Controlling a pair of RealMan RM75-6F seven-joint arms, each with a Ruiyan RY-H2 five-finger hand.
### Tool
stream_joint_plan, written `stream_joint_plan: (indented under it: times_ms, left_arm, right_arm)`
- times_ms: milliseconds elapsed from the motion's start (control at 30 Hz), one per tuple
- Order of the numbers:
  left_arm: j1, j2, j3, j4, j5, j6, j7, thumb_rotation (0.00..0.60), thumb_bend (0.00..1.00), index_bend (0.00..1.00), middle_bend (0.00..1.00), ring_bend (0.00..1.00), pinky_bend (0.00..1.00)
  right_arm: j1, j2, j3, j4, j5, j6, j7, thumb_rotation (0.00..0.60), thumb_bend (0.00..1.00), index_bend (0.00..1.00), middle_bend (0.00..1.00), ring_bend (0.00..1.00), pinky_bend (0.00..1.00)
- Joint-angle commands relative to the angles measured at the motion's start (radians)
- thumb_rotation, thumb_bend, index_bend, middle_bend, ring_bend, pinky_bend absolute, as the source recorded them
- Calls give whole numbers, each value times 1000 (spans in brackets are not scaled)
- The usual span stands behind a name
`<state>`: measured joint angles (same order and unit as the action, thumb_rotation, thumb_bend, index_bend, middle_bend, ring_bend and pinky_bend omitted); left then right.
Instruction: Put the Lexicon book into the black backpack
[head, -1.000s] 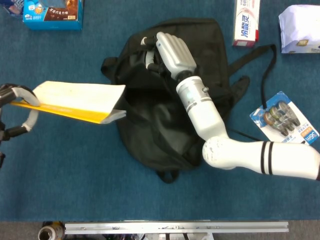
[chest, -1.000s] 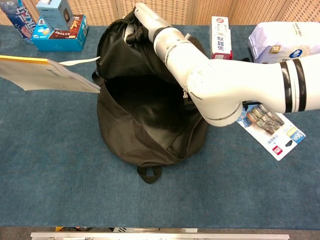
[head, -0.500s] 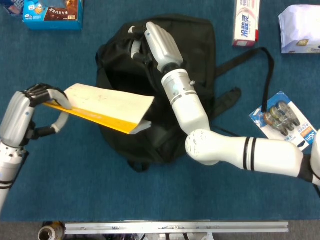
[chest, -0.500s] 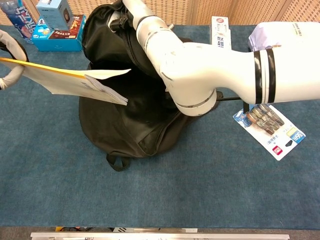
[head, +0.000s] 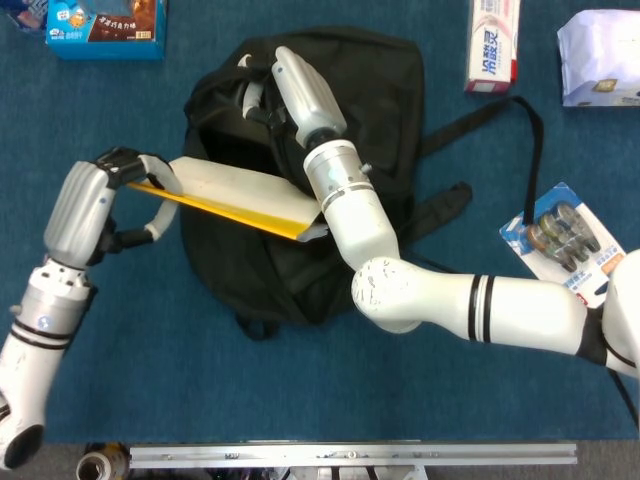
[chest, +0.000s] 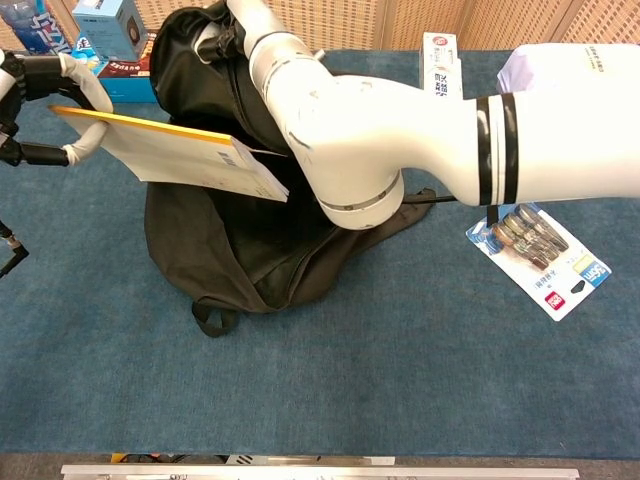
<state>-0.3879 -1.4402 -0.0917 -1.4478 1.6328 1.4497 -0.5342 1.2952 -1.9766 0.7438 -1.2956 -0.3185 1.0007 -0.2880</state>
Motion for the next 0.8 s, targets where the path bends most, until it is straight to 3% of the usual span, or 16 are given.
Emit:
stream_joint_plan:
  times_ms: [33, 467, 800]
  left_arm:
    - [-16, -41, -12, 26, -16, -16, 35, 600, 402, 693, 589, 519, 415]
    - [-20, -183, -33, 193, -81, -23, 177, 600, 402, 694, 587, 519, 415]
    - [-14, -244, -69, 178, -132, 3, 319, 600, 402, 698, 587, 519, 415]
  right_arm:
    - [0, 9, 6, -14, 11, -5, 4, 600, 865, 725, 608, 638, 919]
    - [2, 47, 30, -68, 69, -24, 30, 600, 864, 725, 607, 638, 919]
    - [23, 50, 35, -77, 82, -11, 52, 600, 863, 725, 606, 638, 919]
